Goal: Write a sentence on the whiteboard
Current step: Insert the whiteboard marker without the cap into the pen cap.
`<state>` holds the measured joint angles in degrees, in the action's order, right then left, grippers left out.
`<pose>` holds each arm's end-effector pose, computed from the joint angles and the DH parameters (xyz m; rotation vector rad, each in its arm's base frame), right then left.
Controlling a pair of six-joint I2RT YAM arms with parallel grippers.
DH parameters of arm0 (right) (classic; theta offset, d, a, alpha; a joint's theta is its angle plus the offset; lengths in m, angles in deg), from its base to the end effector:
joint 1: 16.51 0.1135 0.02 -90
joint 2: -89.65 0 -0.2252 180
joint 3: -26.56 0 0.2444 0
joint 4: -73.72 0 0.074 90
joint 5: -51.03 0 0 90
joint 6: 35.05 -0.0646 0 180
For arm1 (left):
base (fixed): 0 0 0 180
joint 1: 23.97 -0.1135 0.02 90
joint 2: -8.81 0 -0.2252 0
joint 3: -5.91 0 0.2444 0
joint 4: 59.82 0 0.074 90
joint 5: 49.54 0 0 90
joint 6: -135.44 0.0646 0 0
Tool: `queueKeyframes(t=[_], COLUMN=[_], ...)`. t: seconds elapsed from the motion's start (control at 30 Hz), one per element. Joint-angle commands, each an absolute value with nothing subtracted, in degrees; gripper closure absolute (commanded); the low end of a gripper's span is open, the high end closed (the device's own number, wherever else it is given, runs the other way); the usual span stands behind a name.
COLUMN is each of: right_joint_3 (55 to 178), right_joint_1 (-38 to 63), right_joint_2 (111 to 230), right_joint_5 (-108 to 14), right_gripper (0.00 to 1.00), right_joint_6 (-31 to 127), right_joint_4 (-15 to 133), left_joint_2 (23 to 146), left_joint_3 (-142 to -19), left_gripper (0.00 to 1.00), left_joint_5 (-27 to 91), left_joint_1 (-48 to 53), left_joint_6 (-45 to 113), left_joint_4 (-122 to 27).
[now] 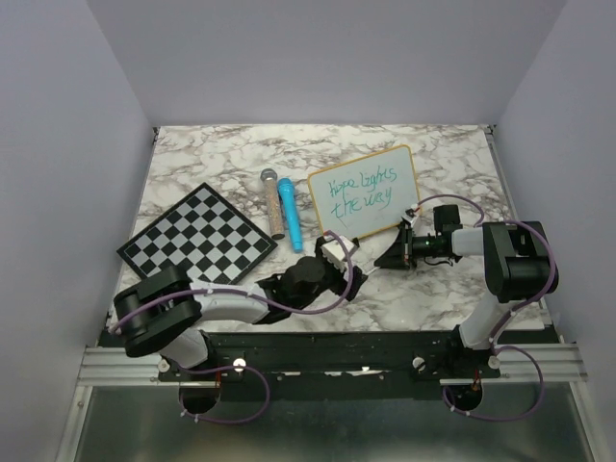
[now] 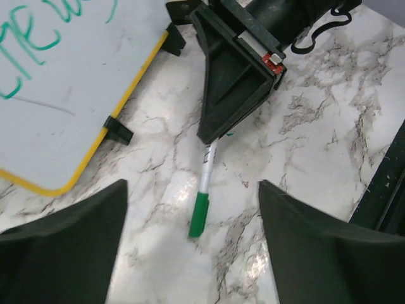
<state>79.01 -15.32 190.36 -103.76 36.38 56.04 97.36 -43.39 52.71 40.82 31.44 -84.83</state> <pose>0.2647 0.0640 0.0597 0.0430 2.4871 1.6310 0.1557 -0.2986 0.1503 0.6635 1.7631 -0.7712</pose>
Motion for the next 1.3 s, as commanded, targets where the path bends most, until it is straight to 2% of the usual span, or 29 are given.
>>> queueKeyframes(t=[0.0, 0.2, 0.37, 0.63, 0.77, 0.93, 1.07, 1.13, 1.23, 1.27], right_joint_3=[79.79, 79.88, 79.79, 79.88, 79.79, 79.71, 79.71, 79.71, 79.71, 79.71], right_joint_1=[-14.84, -14.84, -14.84, -14.84, -14.84, -14.84, -14.76, -14.76, -14.76, -14.76], right_joint_2=[189.85, 190.20, 190.11, 190.03, 190.03, 190.20, 190.11, 190.20, 190.29, 190.29], right_joint_5=[-103.66, -103.66, -103.48, -104.09, -104.62, -104.97, -104.97, -104.80, -104.88, -104.80], right_gripper=[0.99, 0.99, 0.99, 1.00, 0.99, 0.99, 1.00, 0.99, 0.99, 0.99], right_joint_6=[37.72, 37.54, 37.72, 37.81, 37.89, 37.81, 37.81, 37.89, 37.89, 37.89], right_joint_4=[54.32, 54.59, 54.59, 54.50, 55.02, 55.11, 55.20, 55.20, 55.20, 55.29], left_joint_2=[88.37, 89.83, 97.92, 106.80, 109.79, 113.22, 114.45, 114.37, 114.80, 114.98], left_joint_3=[-35.47, -32.21, -37.29, -43.72, -46.79, -49.17, -49.79, -49.61, -50.05, -50.40], left_gripper=[0.05, 0.11, 0.19, 0.23, 0.34, 0.43, 0.55, 0.57, 0.70, 0.77], left_joint_5=[51.55, 33.46, 26.76, 19.99, 16.29, 12.69, 11.28, 11.28, 10.84, 10.84], left_joint_1=[38.35, 33.34, 32.72, 29.47, 27.62, 27.53, 27.71, 27.62, 27.62, 27.62], left_joint_6=[26.91, 27.68, 31.02, 32.78, 33.57, 34.10, 34.10, 34.10, 34.28, 34.19], left_joint_4=[-82.35, -78.04, -76.63, -75.67, -73.21, -71.27, -70.57, -70.57, -69.69, -69.51])
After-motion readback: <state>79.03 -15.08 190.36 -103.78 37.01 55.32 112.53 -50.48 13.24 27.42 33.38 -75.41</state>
